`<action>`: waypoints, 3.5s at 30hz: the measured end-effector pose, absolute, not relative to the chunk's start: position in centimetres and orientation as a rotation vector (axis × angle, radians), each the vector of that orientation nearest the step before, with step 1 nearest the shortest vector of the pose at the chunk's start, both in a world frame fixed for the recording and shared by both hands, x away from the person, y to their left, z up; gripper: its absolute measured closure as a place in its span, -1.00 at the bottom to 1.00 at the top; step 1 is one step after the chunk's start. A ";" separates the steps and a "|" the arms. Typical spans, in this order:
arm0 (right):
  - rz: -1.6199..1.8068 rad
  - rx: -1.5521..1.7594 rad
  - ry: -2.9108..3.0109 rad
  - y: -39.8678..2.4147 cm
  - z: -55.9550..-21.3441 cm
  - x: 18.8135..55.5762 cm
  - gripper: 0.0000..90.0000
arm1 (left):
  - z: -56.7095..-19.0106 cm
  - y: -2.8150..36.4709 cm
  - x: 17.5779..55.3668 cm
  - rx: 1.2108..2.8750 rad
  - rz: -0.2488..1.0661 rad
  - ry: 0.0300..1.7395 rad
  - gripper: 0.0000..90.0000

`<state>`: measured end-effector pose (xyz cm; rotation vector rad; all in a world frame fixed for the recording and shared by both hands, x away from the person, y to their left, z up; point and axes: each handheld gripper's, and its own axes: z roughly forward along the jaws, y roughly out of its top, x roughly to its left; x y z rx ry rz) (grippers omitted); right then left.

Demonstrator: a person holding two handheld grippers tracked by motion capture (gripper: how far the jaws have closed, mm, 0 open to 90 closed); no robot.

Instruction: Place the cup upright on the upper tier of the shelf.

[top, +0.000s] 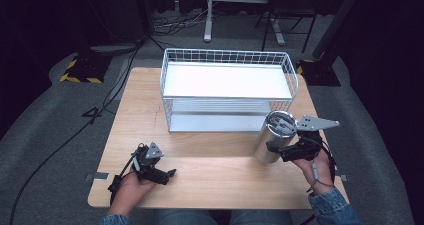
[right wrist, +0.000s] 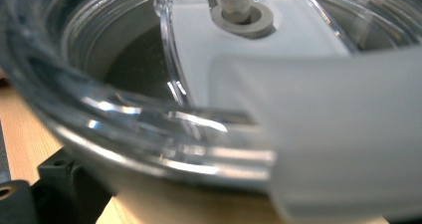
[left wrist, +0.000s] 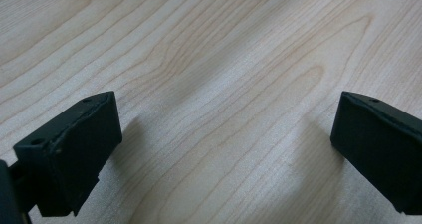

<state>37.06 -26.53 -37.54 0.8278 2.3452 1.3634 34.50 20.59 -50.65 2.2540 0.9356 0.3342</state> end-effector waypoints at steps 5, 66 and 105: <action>1.352 0.804 2.348 -26.4 -36.3 37.3 -0.92 | -50.6 20.6 34.5 2.255 0.333 0.935 -1.00; 1.328 0.698 2.270 -22.6 -19.9 44.5 -0.92 | -50.6 20.6 34.1 2.247 0.340 0.958 -0.99; 1.381 0.762 2.271 -17.5 -20.0 53.6 -0.92 | -50.7 20.5 34.3 2.245 0.339 0.952 -1.00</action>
